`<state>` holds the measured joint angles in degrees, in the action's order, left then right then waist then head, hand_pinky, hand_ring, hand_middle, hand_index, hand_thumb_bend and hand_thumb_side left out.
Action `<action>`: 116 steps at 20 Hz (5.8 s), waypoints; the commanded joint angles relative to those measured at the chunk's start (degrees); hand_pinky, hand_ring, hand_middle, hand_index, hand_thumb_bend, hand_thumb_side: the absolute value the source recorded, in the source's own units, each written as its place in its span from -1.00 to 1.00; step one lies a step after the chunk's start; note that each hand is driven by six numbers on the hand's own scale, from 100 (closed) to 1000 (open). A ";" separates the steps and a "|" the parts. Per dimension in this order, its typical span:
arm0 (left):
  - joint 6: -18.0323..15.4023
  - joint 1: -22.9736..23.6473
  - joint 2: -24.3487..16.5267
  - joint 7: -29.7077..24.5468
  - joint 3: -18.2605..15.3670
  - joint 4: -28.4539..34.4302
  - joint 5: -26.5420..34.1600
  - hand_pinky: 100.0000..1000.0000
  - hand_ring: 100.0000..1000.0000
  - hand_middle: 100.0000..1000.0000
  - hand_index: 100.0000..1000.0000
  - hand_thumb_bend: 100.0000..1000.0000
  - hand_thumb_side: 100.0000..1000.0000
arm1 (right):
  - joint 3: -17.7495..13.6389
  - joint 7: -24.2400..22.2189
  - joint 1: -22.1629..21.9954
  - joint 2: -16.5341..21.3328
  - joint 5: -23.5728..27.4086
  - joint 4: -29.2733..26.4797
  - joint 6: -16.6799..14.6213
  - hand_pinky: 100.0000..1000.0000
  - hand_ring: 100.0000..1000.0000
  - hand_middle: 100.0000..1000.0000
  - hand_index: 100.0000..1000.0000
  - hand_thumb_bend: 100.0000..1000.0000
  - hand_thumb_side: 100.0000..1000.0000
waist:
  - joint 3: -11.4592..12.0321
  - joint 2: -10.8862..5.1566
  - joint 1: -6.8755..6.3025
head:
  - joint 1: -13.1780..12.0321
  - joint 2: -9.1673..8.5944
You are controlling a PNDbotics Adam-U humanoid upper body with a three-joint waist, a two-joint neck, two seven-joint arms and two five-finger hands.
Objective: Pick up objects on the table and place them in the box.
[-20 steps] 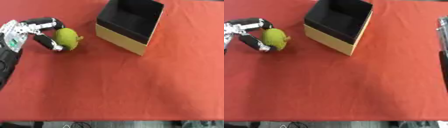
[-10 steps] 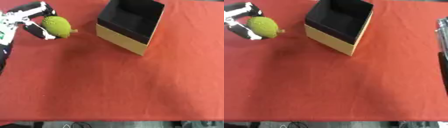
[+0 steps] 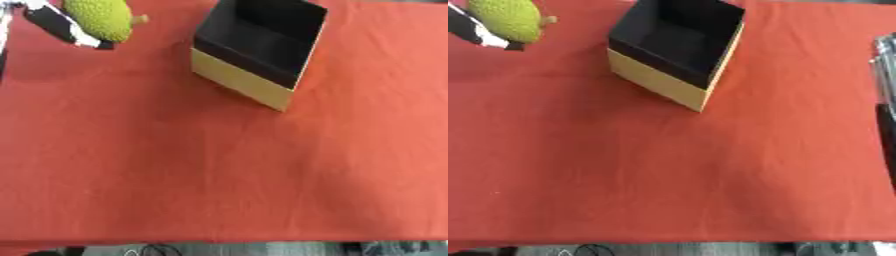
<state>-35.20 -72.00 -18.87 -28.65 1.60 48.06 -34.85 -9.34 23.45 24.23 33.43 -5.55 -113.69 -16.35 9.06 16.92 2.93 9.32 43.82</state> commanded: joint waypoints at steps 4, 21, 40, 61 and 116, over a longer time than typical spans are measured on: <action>-12.40 -3.52 3.29 -3.19 -0.78 3.39 -1.84 -0.28 -0.66 -0.49 -0.33 0.36 -1.00 | -0.49 -0.03 1.54 0.65 0.22 -0.90 -0.22 0.48 0.39 0.07 0.51 -1.00 0.22 | -0.98 -1.12 0.18 | -1.26 0.28; -9.46 -2.92 15.90 11.17 -3.57 15.08 -18.10 -0.38 -0.59 -0.45 -0.30 0.44 -1.00 | 0.42 -1.48 6.46 -2.51 2.19 -0.90 -1.11 0.47 0.38 0.07 0.51 -1.00 0.22 | -8.69 0.99 1.57 | -7.58 -4.28; -8.41 4.75 25.15 21.42 -4.71 21.17 -45.33 -0.39 -0.56 -0.36 -0.28 0.51 -1.00 | 1.37 -3.33 9.66 -6.62 5.02 -0.90 -1.59 0.47 0.38 0.07 0.50 -1.00 0.24 | -12.21 2.55 2.23 | -12.88 -7.21; 9.37 5.01 25.50 31.62 -7.80 24.27 -47.16 -0.35 -0.55 -0.42 -0.32 0.33 -1.00 | 1.83 -3.42 10.02 -7.54 5.53 -0.90 -1.11 0.47 0.38 0.06 0.50 -1.00 0.24 | -13.57 3.55 2.40 | -13.63 -9.25; 11.75 5.31 24.55 18.65 -11.92 24.27 -82.52 0.69 1.00 1.00 1.00 0.68 -0.97 | 3.14 -4.45 13.26 -9.73 7.07 -0.90 0.37 0.46 0.39 0.04 0.49 -1.00 0.25 | -20.03 7.96 0.63 | -23.42 -12.71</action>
<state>-23.72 -65.77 5.44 -10.14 -10.70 71.09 -117.26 -5.96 18.99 36.81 22.84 1.69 -113.69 -16.19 -10.88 26.78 3.33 -14.06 31.68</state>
